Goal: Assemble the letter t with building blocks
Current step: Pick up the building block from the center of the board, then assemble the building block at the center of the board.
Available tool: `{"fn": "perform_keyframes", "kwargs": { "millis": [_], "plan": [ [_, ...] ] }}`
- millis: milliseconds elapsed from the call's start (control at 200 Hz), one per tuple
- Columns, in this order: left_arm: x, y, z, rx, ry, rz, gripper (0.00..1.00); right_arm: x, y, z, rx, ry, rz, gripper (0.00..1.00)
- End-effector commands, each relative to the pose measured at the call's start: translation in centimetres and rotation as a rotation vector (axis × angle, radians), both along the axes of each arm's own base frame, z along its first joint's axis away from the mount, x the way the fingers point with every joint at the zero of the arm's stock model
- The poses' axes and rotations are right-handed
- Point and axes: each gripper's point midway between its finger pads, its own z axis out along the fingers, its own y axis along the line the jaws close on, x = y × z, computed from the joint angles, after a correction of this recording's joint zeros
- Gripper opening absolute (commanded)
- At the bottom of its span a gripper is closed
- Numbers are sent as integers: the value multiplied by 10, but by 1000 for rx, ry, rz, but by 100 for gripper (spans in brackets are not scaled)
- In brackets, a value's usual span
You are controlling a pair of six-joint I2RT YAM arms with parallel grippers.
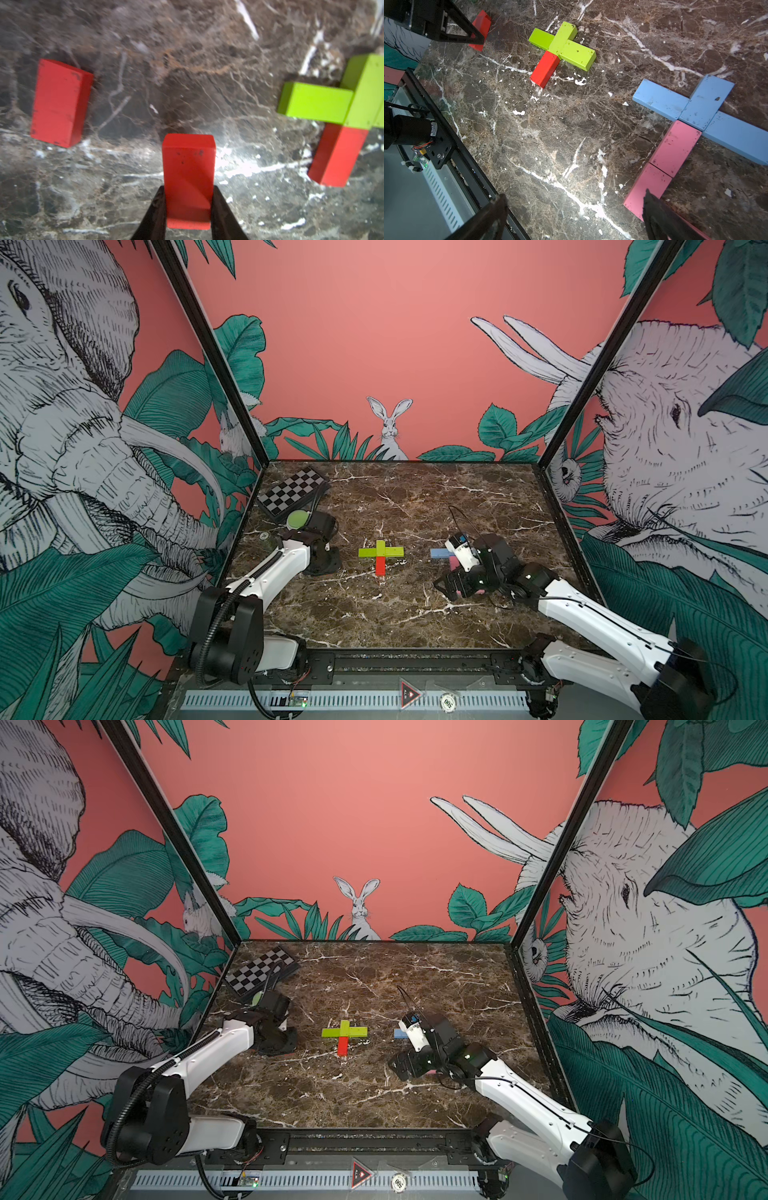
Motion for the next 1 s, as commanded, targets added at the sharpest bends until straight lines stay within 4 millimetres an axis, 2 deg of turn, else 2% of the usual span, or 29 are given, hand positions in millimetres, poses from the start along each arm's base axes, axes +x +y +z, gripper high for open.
{"fn": "perform_keyframes", "kwargs": {
  "millis": [0, 395, 625, 665, 995],
  "plan": [
    [-20, -7, 2, 5, 30, 0, 24, 6, 5, 12, 30, -26, -2, 98],
    [-46, -42, 9, 27, 36, -81, 24, 6, 1, 13, 21, -34, -19, 98],
    [-54, -62, 4, 31, 48, -92, 24, 6, 0, 14, 16, -37, -23, 98],
    [-59, -72, 3, 31, 49, -124, 24, 6, 0, 14, 16, -37, -24, 98],
    [-66, -106, -11, 54, 66, -159, 24, 5, -3, 16, 16, -42, -28, 98]
  ]
}}
